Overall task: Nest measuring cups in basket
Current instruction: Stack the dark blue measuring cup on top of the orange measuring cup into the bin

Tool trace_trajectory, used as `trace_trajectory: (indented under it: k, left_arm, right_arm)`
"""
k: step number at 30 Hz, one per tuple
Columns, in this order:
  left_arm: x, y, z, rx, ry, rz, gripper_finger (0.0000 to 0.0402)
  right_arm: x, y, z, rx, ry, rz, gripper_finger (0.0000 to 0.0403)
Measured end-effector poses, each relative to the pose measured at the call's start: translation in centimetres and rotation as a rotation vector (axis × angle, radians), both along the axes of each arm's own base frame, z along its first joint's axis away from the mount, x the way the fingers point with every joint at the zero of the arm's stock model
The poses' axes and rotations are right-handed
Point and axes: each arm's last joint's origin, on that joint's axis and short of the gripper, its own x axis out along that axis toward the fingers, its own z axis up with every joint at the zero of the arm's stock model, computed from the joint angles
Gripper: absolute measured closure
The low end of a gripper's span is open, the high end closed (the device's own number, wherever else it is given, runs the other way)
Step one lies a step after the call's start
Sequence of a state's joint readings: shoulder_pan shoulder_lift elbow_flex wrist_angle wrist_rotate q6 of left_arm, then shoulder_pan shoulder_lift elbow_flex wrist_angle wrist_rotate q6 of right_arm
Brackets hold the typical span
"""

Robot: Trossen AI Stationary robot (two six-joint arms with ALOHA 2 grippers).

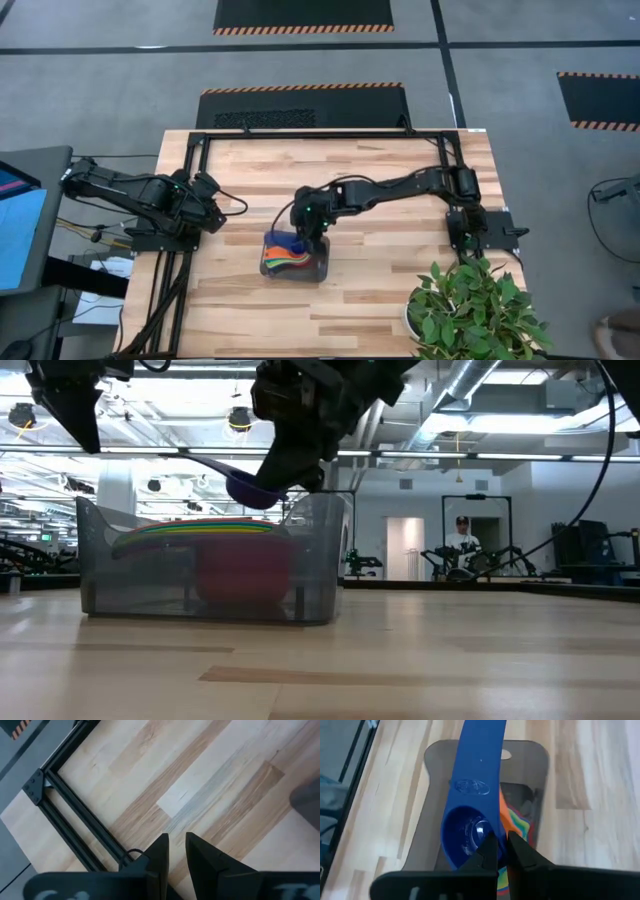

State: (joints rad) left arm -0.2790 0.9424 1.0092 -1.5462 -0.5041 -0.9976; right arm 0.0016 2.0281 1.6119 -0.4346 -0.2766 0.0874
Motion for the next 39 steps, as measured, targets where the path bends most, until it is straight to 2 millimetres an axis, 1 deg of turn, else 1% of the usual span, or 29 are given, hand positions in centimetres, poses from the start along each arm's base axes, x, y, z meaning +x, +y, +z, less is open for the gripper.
trace_trajectory:
  k: [3, 6, 12, 15, 21, 28, 33, 39]
  left_arm:
    - [0.15, -0.04, 0.02, -0.006, -0.020, 0.008, 0.0346]
    - [0.29, -0.08, 0.03, -0.011, -0.036, 0.008, 0.0346]
    - [0.48, -0.14, 0.06, -0.017, -0.056, 0.008, 0.0346]
    - [0.48, -0.13, 0.06, -0.017, -0.056, 0.008, 0.0346]
    - [0.49, -0.14, 0.06, -0.020, -0.061, 0.017, 0.0346]
    - [0.51, -0.15, 0.06, -0.020, -0.062, 0.017, 0.0346]
    - [0.51, -0.14, 0.06, -0.020, -0.063, 0.018, 0.0346]
    - [0.50, -0.14, 0.06, -0.020, -0.063, 0.018, 0.0346]
  right_arm:
    - [-0.01, 0.49, 0.00, -0.019, -0.007, 0.027, 0.0385]
    - [-0.01, 0.51, -0.02, -0.042, -0.012, 0.036, 0.0381]
    - [0.00, 0.45, -0.01, -0.059, -0.020, 0.053, 0.0335]
    - [-0.01, 0.48, -0.01, -0.070, -0.024, 0.066, 0.0322]
    - [0.14, 0.78, -0.27, -0.074, -0.027, 0.077, 0.0319]
    - [0.39, 0.75, -0.04, -0.076, -0.062, 0.073, 0.0317]
    - [0.53, 0.69, 0.07, -0.061, -0.066, 0.024, 0.0316]
    - [0.55, 0.68, 0.09, -0.059, -0.068, 0.019, 0.0316]
